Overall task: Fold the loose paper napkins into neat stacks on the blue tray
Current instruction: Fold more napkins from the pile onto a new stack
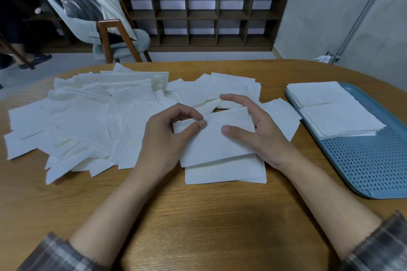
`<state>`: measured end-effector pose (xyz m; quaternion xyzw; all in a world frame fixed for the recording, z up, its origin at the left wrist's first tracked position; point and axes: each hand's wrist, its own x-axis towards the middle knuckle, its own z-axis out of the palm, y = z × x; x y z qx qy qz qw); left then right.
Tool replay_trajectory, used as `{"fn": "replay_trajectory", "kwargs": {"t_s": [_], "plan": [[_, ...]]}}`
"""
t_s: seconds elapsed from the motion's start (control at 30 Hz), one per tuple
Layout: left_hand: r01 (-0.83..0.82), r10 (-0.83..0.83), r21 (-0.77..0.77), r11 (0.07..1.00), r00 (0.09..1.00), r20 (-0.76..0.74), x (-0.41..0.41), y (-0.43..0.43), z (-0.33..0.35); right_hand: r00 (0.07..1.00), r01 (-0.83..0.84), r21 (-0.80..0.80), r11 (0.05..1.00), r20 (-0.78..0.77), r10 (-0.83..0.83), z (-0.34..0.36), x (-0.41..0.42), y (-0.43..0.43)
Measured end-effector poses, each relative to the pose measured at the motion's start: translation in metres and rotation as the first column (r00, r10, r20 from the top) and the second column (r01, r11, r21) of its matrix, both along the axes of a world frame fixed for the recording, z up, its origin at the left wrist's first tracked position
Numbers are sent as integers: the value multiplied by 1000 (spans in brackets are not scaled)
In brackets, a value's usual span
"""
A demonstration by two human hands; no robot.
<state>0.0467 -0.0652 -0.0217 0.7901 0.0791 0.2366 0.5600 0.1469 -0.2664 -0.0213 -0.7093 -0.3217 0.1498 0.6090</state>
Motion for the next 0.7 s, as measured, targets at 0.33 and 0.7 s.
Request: {"fn": "replay_trajectory", "kwargs": {"t_s": [0.33, 0.7], "plan": [[16, -17, -21, 1000, 999, -32, 1, -3, -3, 995, 32, -92, 995, 99, -23, 1, -1, 2], [25, -27, -36, 999, 999, -38, 4, 4, -3, 996, 63, 37, 997, 63, -65, 4, 2, -2]]}}
